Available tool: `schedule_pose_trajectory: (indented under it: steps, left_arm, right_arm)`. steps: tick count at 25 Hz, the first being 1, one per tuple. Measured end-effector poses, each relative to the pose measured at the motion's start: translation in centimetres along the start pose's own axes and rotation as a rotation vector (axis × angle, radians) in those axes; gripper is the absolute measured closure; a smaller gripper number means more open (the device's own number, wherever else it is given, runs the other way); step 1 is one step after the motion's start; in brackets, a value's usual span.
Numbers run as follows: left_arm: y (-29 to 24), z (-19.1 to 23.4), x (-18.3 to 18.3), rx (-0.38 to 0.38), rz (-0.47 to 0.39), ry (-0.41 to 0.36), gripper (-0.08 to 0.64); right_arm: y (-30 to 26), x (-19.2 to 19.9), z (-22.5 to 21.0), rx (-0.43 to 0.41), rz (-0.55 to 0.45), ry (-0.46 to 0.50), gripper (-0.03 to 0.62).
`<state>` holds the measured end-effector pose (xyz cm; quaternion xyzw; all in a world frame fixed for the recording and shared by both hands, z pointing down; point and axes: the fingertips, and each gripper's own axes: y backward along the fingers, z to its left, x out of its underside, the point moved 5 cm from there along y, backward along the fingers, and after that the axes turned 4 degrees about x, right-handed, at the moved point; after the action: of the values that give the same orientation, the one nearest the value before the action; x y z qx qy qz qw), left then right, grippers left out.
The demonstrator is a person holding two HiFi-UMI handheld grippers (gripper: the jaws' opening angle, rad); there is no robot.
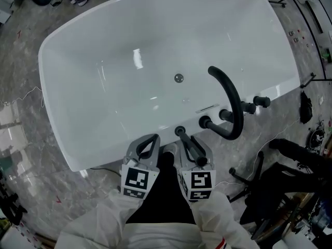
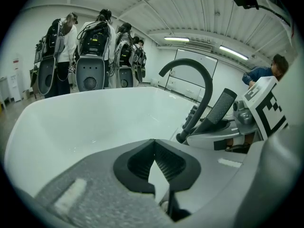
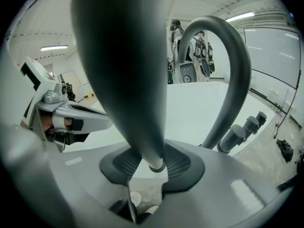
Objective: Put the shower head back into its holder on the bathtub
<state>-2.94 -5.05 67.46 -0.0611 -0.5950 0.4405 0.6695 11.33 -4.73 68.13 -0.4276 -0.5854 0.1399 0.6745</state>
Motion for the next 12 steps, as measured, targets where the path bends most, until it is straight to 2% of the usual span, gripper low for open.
schedule_pose_trajectory:
  steps: [12]
  left_arm:
    - [-0.84, -0.3, 0.53, 0.035, 0.032, -0.008, 0.558]
  right_arm:
    - [-1.14, 0.74, 0.03, 0.002, 0.027, -0.006, 0.454]
